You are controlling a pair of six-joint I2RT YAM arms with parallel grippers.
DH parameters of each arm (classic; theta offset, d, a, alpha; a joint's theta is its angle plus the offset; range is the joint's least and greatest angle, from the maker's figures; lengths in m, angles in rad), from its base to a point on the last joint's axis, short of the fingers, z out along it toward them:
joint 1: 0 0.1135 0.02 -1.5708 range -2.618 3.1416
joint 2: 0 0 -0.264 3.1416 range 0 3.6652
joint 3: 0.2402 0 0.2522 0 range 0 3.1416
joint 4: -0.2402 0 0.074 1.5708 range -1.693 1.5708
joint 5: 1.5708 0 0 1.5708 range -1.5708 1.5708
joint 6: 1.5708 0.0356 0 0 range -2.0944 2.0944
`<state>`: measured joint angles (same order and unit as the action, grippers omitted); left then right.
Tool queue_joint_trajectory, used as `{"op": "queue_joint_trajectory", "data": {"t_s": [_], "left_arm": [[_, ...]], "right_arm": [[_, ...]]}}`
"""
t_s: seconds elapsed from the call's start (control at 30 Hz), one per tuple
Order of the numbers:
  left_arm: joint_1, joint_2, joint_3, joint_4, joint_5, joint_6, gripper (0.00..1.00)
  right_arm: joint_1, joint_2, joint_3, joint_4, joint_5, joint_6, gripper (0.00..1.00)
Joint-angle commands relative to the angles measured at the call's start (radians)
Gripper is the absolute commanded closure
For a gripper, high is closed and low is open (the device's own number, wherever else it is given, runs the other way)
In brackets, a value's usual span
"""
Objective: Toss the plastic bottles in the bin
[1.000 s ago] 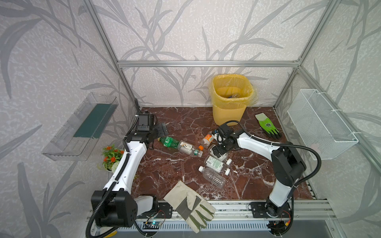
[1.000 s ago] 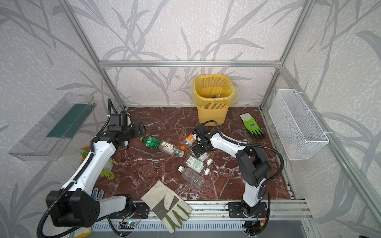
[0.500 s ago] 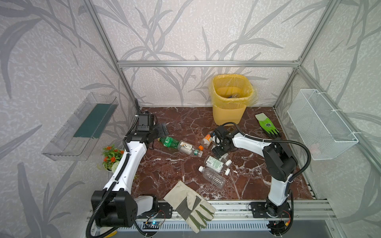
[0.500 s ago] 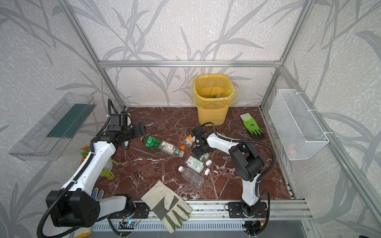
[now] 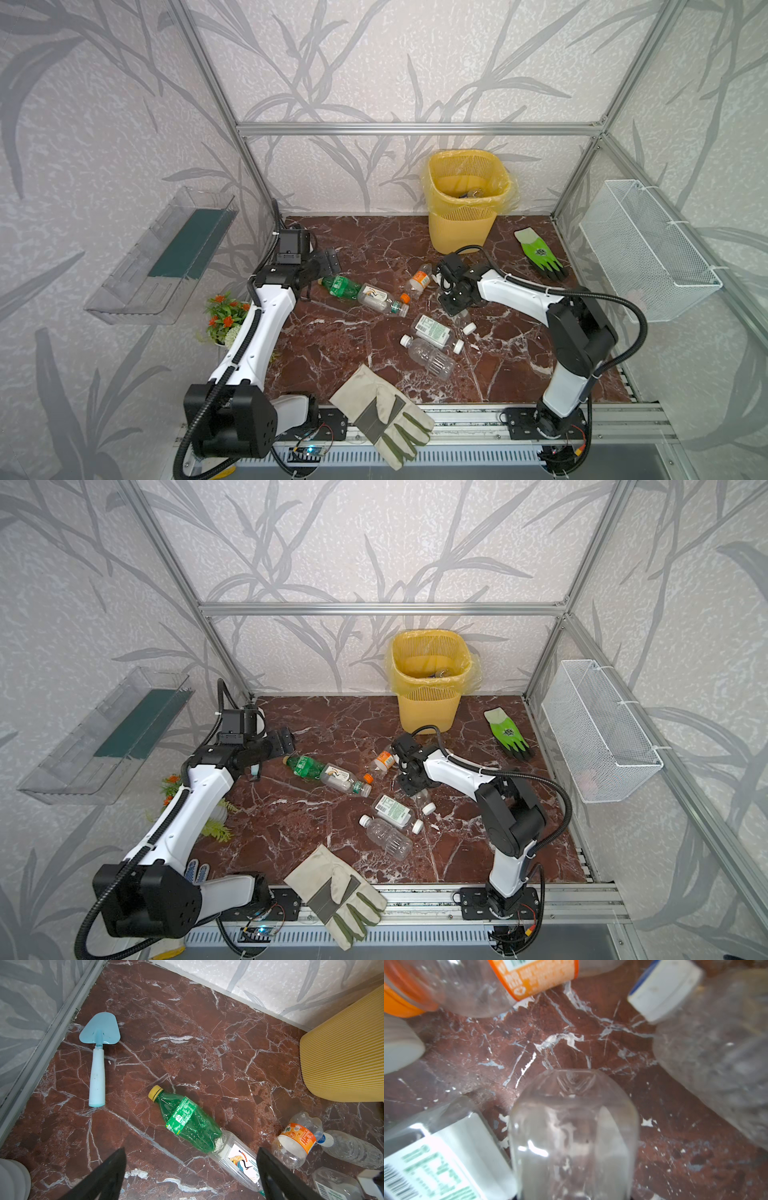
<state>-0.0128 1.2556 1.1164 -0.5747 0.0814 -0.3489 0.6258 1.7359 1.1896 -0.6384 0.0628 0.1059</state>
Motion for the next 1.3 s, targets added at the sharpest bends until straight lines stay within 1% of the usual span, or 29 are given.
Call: {"op": "queue_joint_trajectory", "data": {"t_s": [0.0,0.17,0.2,0.27,0.3,0.37,0.43,0.47,0.53,0.63,0.67,0.7,0.73,0.77,0.8,0.87,0.9,0.93,0.97,1.0,1.03,1.07,1.1,1.13,1.23,1.27], "left_arm": [[0.001,0.020,-0.012,0.004,0.041,0.004,0.03],[0.000,0.052,-0.007,0.019,0.127,-0.016,0.05],[0.000,0.052,-0.007,0.023,0.137,-0.021,0.05],[-0.003,0.048,-0.009,0.025,0.145,-0.026,0.05],[-0.002,0.042,-0.010,0.028,0.145,-0.028,0.05],[-0.003,0.032,-0.013,0.030,0.147,-0.033,0.05],[-0.005,0.020,-0.015,0.032,0.151,-0.040,0.05],[-0.006,0.013,-0.018,0.032,0.150,-0.054,0.05],[-0.009,0.000,-0.025,0.014,0.163,-0.128,0.05],[-0.025,-0.073,-0.114,0.050,0.181,-0.281,0.05],[-0.034,-0.104,-0.159,0.084,0.189,-0.321,0.04],[-0.040,-0.137,-0.193,0.106,0.174,-0.350,0.03],[-0.047,-0.157,-0.217,0.106,0.150,-0.366,0.02],[-0.051,-0.174,-0.239,0.099,0.126,-0.369,0.01],[-0.052,-0.183,-0.257,0.078,0.099,-0.370,0.01],[-0.053,-0.191,-0.295,0.039,0.073,-0.379,0.01],[-0.055,-0.195,-0.325,0.044,0.076,-0.388,0.01],[-0.056,-0.198,-0.354,0.053,0.078,-0.405,0.01],[-0.055,-0.200,-0.382,0.067,0.086,-0.422,0.01],[-0.055,-0.198,-0.401,0.081,0.088,-0.437,0.01],[-0.055,-0.193,-0.409,0.088,0.082,-0.451,0.01],[-0.054,-0.184,-0.415,0.098,0.072,-0.471,0.01],[-0.054,-0.170,-0.416,0.116,0.071,-0.481,0.01],[-0.054,-0.155,-0.414,0.130,0.071,-0.486,0.01],[-0.054,-0.082,-0.380,0.135,0.072,-0.502,0.01],[-0.054,-0.053,-0.369,0.142,0.070,-0.509,0.01]], "right_arm": [[-0.049,-0.182,-0.102,-0.029,0.013,0.125,0.69],[-0.257,-0.566,-0.428,0.051,-0.078,0.330,0.68],[-0.287,-0.648,-0.492,0.061,-0.073,0.348,0.68],[-0.341,-0.777,-0.562,0.031,-0.063,0.381,0.68],[-0.379,-0.827,-0.576,0.009,-0.069,0.384,0.68],[-0.438,-0.870,-0.559,0.004,-0.097,0.376,0.67],[-0.459,-0.834,-0.456,0.041,-0.130,0.352,0.66],[-0.459,-0.775,-0.355,0.058,-0.145,0.334,0.65],[-0.456,-0.622,-0.094,0.065,-0.192,0.301,0.65],[-0.443,-0.374,0.430,0.018,-0.234,0.284,0.65],[-0.445,-0.277,0.644,-0.017,-0.256,0.283,0.62],[-0.446,-0.168,0.867,-0.077,-0.290,0.287,0.51],[-0.448,-0.069,1.071,-0.150,-0.344,0.291,0.36],[-0.441,0.068,1.323,-0.272,-0.403,0.283,0.17],[-0.428,0.196,1.587,-0.431,-0.390,0.268,0.01],[-0.413,0.393,1.976,-0.685,-0.315,0.208,0.01],[-0.427,0.367,1.883,-0.714,-0.316,0.198,0.01],[-0.434,0.318,1.770,-0.714,-0.283,0.199,0.01],[-0.429,0.255,1.617,-0.692,-0.218,0.188,0.01],[-0.425,0.174,1.463,-0.622,-0.175,0.178,0.01],[-0.426,0.076,1.271,-0.495,-0.169,0.173,0.01],[-0.427,-0.056,1.045,-0.319,-0.162,0.175,0.01],[-0.429,-0.187,0.827,-0.092,-0.162,0.156,0.01],[-0.434,-0.262,0.707,-0.001,-0.148,0.167,0.01],[-0.445,-0.370,0.595,0.008,-0.095,0.133,0.01],[-0.445,-0.412,0.535,0.028,-0.085,0.119,0.01]]}}
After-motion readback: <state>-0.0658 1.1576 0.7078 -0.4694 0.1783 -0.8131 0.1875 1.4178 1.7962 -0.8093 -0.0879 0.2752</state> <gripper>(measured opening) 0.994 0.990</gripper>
